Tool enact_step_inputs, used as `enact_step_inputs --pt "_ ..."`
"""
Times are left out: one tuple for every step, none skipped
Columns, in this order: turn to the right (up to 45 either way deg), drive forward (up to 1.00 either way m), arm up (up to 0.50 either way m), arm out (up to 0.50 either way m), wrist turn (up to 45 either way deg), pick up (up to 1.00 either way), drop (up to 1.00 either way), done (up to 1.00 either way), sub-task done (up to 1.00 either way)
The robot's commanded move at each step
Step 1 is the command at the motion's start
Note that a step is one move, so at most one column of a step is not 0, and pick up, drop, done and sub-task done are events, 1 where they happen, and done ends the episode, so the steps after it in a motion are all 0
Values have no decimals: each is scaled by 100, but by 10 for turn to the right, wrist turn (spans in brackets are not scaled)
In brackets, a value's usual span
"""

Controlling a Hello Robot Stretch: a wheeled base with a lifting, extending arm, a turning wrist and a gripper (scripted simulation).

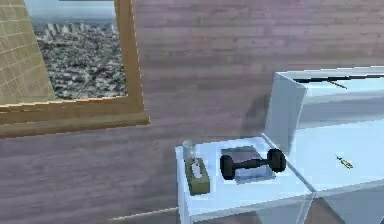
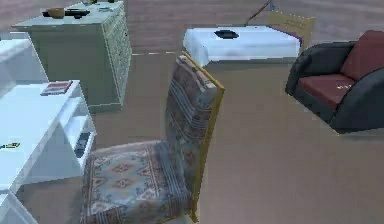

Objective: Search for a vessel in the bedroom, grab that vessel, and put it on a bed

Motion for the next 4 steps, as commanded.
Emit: enact_step_inputs --pt "450 0 0 0 0 0 0 0 0" --pt "60 0 0 0 0 0 0 0 0" --pt "0 40 0 0 0 0 0 0 0" --pt "-450 0 0 0 0 0 0 0 0"
